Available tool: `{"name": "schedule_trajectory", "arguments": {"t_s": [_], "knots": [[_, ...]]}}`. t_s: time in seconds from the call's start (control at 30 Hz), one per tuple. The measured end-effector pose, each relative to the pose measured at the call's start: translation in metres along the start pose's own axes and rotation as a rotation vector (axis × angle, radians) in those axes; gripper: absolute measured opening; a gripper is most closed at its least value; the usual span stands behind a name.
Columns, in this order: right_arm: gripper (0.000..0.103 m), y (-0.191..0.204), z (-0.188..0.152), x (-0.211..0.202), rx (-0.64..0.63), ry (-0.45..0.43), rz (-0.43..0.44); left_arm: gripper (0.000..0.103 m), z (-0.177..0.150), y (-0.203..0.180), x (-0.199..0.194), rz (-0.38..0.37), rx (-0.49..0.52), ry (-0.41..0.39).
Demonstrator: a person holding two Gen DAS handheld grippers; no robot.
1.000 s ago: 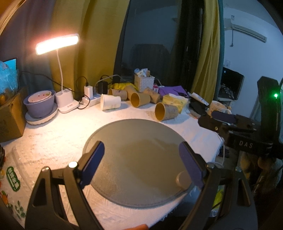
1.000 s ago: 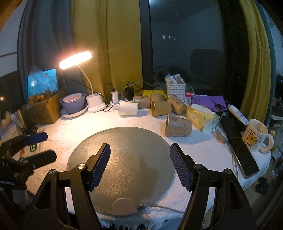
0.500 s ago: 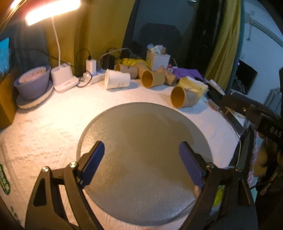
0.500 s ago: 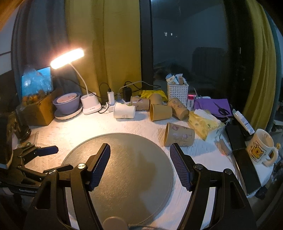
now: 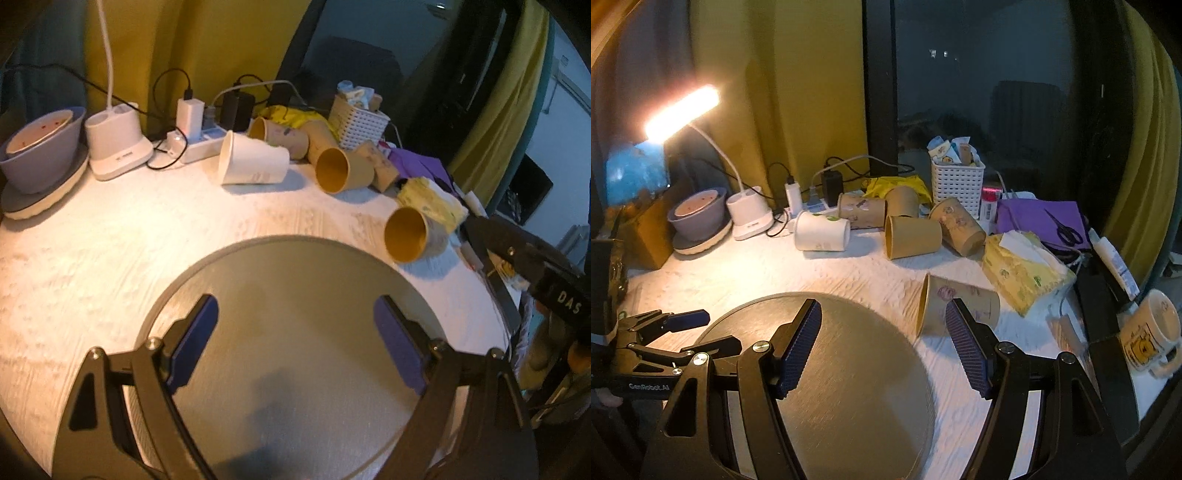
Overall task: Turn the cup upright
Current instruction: 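Move the left tool toward the white green-printed cup lying on its side, then close the left gripper on the white cup's body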
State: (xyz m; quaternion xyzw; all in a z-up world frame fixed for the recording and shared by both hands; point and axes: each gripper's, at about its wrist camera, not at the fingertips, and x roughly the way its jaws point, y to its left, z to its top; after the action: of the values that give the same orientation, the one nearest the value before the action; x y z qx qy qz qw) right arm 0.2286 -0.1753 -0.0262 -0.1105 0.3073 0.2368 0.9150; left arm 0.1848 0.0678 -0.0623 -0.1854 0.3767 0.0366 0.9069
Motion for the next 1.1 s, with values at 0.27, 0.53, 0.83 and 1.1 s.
{"name": "schedule_trajectory", "arguments": {"t_s": [0.27,0.53,0.83,1.1], "knots": [[0.073,-0.015,0.026,0.047,-0.004,0.022,0.004,0.087,0.036,0.005,0.047,-0.009,-0.091,0.050],[0.073,-0.027,0.051,0.087,-0.015,0.043,0.014,0.087,0.071,0.015,0.082,-0.006,-0.220,0.067],[0.073,-0.034,0.065,0.109,-0.018,0.036,0.036,0.087,0.105,0.035,0.122,-0.031,-0.397,0.080],[0.073,-0.041,0.068,0.121,-0.017,0.037,0.056,0.087,0.127,0.059,0.142,0.004,-0.524,0.031]]}}
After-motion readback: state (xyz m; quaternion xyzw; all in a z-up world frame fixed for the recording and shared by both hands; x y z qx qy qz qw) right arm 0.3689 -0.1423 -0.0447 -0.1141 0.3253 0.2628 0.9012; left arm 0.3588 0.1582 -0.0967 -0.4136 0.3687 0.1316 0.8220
